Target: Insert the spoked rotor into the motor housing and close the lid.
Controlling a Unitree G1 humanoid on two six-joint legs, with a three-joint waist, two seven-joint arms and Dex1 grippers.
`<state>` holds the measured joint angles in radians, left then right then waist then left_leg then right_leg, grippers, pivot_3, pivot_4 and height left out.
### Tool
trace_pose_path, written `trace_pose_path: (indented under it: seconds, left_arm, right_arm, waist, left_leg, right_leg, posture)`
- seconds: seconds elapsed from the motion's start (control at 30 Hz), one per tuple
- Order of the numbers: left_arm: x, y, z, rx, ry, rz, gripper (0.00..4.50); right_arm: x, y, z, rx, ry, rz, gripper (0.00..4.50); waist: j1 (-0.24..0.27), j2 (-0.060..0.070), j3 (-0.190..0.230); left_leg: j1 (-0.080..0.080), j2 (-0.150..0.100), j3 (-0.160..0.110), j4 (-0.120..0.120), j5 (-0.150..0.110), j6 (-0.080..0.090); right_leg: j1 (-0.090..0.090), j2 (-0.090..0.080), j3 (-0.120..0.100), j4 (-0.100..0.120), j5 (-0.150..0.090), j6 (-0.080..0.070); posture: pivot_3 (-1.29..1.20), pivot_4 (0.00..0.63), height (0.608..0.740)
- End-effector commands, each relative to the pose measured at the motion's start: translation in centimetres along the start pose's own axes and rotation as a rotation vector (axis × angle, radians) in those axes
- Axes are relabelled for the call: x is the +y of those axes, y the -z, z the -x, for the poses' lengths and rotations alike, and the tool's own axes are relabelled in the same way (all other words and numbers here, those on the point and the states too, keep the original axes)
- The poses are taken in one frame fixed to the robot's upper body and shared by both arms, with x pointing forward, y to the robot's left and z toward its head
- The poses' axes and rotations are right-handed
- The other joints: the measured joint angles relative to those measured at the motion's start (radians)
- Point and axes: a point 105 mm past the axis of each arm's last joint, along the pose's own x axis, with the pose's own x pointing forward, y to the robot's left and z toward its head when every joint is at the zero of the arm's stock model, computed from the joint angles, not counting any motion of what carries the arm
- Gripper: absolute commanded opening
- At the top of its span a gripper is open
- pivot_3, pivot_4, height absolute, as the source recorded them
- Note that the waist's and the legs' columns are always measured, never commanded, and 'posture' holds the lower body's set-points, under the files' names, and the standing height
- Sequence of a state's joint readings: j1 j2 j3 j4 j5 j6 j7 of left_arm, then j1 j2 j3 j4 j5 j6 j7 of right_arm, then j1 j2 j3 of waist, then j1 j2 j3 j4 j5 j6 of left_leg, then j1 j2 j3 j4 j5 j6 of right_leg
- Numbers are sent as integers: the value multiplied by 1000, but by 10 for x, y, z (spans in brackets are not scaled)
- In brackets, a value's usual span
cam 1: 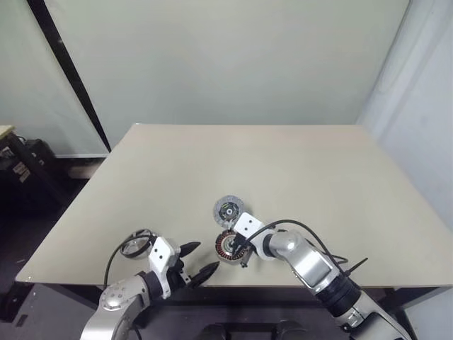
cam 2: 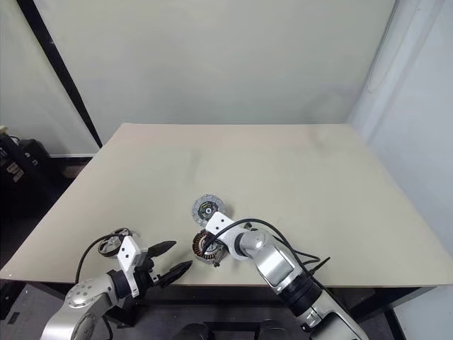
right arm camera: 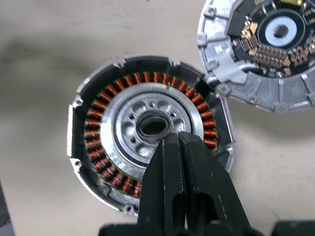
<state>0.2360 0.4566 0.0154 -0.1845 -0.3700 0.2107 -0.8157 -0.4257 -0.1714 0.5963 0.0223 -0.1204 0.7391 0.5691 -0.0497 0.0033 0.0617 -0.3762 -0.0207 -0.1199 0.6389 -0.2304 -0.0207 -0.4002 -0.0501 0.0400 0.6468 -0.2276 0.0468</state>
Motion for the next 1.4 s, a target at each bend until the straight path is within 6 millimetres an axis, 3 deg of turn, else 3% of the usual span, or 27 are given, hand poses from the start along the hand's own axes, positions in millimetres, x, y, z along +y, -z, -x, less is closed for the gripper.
trace_pose_path:
  seconds: [0.03, 0.43, 1.17, 1.4]
  left_arm:
    - [-2, -9, -3, -32, 12, -31, 4500]
    - [-5, -7, -2, -30, 13, -24, 4500]
    - [-5, -7, -2, -33, 8, -22, 4500]
    - [-4, -7, -3, -31, 9, -22, 4500]
  right_arm:
    - [-4, -26, 8, -86, 13, 35, 32]
    - [5, -25, 5, -83, -17, 43, 32]
    - [0, -8, 5, 8, 2, 86, 32]
    - [-2, -22, 7, -59, 14, 63, 32]
  waist:
    - [0, 0, 0]
    - [0, 0, 0]
    - [0, 0, 0]
    - [0, 0, 0]
  left_leg:
    - [0, 0, 0, 0, 0, 0]
    - [0, 0, 0, 0, 0, 0]
    - [0, 0, 0, 0, 0, 0]
    - [0, 0, 0, 0, 0, 0]
  right_leg:
    - [0, 0, 0, 0, 0, 0]
    - [0, 0, 0, 0, 0, 0]
    - [0, 0, 0, 0, 0, 0]
    - [0, 0, 0, 0, 0, 0]
  posture:
    - [0, 0, 740]
    - [0, 0, 740]
    - [0, 0, 740]
    - [0, 0, 740]
